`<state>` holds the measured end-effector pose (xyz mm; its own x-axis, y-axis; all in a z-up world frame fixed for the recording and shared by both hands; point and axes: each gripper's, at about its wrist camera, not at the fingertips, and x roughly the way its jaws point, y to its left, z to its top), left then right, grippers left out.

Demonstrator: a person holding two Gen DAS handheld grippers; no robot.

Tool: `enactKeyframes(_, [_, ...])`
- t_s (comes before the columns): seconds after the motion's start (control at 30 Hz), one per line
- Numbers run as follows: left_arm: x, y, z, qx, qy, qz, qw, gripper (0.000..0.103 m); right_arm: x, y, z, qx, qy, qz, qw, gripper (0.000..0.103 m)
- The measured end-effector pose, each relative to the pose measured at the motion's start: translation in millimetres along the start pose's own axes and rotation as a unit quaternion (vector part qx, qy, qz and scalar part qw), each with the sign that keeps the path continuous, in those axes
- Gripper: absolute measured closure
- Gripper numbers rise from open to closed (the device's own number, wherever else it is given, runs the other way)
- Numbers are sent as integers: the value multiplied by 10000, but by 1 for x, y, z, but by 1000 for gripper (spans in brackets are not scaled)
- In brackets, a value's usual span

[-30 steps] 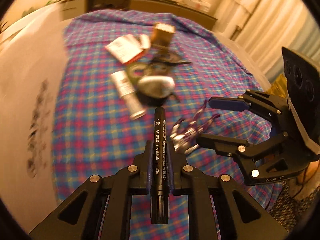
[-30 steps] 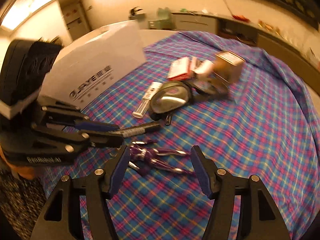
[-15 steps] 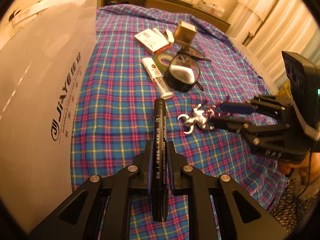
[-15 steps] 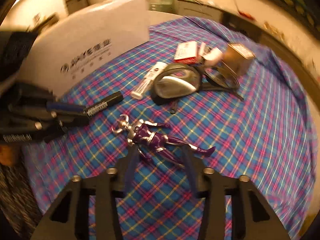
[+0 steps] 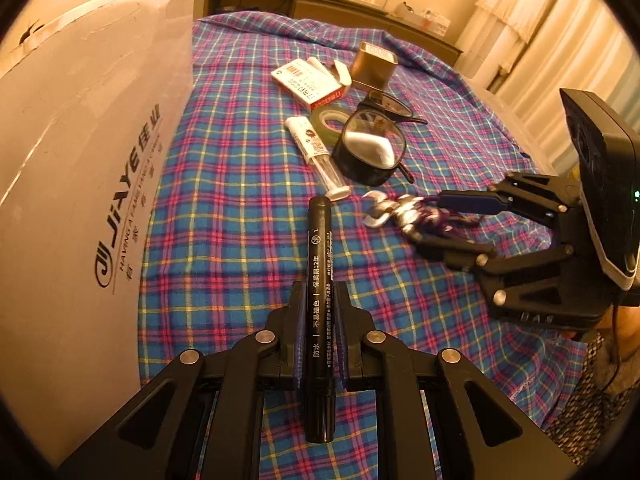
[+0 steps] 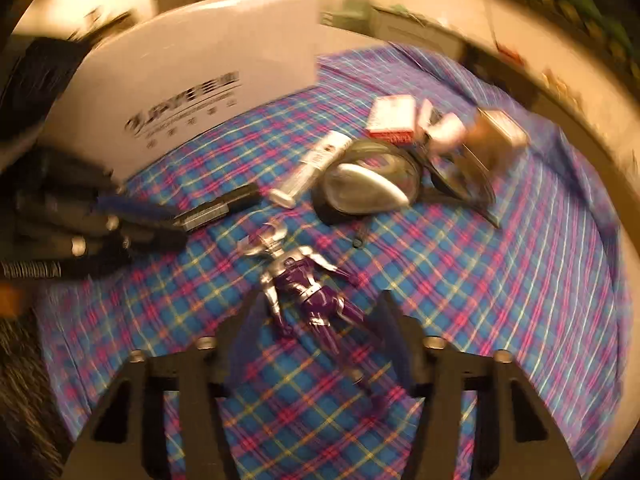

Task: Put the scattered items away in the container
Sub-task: 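Grasp the black marker with the left tool while the right tool grasps the purple action figure, then carry the marker and figure over the box and open both tools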

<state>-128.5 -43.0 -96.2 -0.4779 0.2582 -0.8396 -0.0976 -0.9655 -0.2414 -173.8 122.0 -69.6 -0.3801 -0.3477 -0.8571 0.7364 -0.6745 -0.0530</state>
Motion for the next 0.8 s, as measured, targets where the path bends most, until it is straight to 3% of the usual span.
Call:
enactKeyframes(0.13, [-9,-1,1,-11,-122,25,9999,89,-10,-13,-3,547,29,228,9982,55])
enactKeyframes(0.3, [-25,-4,0,-49,-291,12,9996,89,-34,-15,-5,976,-242,622,9930,55])
enactKeyframes(0.47, [-40,-4,-6,-164,-367,-1,9992,89,-44,-5,-5,1158,-396,938,9880,55])
enactKeyframes(0.8, [-82,-13,-4,-91,-707,19,9975,89,-56,14,-2,1358,-676,1175,9814,55])
